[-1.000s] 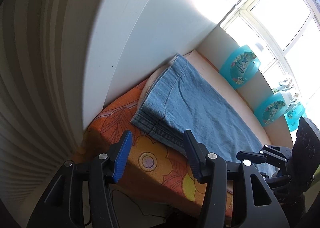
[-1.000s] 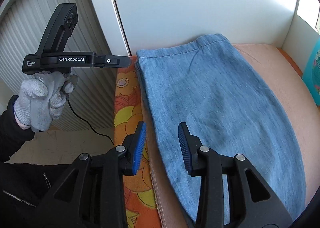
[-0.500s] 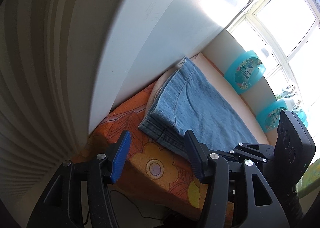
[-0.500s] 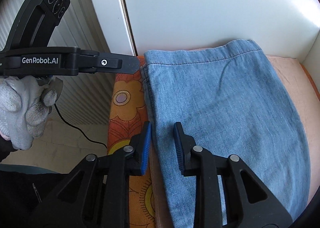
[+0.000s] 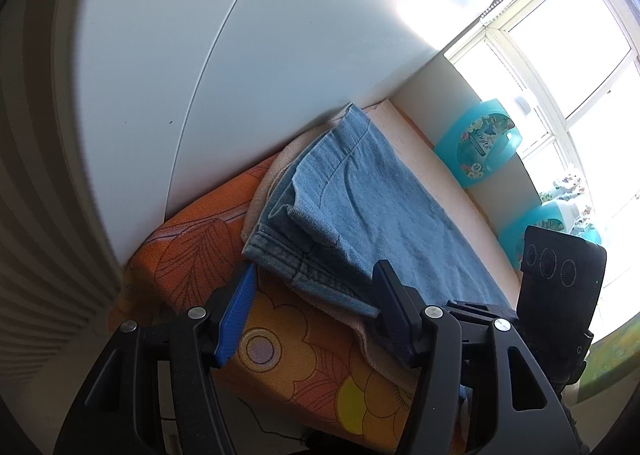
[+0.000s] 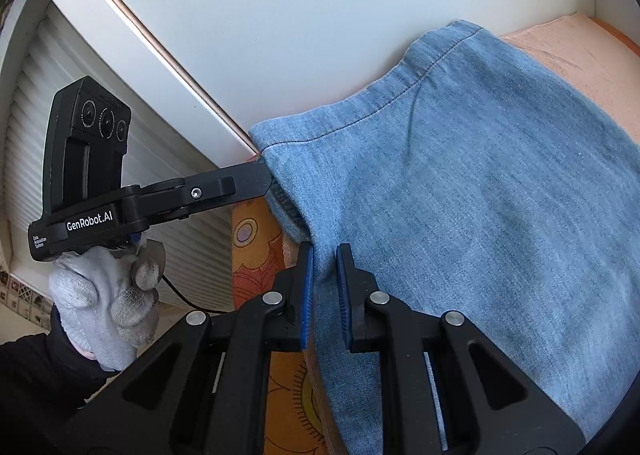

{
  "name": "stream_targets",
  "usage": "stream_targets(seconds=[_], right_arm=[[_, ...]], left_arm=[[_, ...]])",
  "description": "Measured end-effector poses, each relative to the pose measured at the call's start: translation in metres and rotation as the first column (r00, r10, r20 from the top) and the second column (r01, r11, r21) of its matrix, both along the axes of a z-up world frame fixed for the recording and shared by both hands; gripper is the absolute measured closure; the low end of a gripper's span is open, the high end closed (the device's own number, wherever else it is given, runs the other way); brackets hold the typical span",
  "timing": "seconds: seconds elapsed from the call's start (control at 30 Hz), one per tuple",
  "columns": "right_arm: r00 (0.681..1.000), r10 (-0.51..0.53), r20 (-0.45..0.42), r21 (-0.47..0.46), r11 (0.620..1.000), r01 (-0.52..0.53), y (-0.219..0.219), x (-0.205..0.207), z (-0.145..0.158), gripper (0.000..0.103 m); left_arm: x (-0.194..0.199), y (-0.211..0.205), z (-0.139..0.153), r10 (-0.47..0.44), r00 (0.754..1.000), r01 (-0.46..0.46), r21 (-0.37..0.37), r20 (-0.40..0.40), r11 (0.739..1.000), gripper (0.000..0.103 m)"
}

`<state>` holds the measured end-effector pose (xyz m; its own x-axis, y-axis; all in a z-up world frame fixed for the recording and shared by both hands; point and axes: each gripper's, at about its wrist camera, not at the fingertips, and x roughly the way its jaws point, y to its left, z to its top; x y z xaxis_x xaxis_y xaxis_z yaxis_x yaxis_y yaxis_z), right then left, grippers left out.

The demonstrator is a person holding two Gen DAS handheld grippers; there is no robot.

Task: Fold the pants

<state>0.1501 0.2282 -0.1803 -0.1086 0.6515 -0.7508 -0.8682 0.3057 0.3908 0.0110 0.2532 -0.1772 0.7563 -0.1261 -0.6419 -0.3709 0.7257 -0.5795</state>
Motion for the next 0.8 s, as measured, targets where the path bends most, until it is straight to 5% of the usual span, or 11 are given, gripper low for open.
stream_targets(seconds=[0.23, 0.43, 0.63, 0.8], right_arm=[[0.998, 0.033, 0.052, -0.011, 0.999, -0.032, 0.004, -0.019, 0.001, 0.091], [0.997, 0.041, 0.067, -0.017, 0.999, -0.04, 0.008, -0.028, 0.004, 0.091], [0.993, 0.061, 0.097, -0.051, 0.997, -0.056, -0.011, -0.031, 0.028, 0.088], [0.989, -0.049, 0.138, -0.029, 0.998, 0.053, -0.026, -0.006, 0.064, 0.042]], left_arm=[[0.014, -0.002, 0.001, 0.022, 1.0, -0.022, 0.012, 0.005, 1.0, 0.044], [0.021, -0.003, 0.004, 0.08, 0.997, -0.08, 0.11, 0.003, 0.991, 0.048], [0.019, -0.005, 0.006, 0.071, 0.996, -0.081, 0.186, 0.059, 0.979, 0.084], [0.017, -0.022, 0.019, -0.011, 0.99, -0.024, 0.248, 0.138, 0.968, 0.089]])
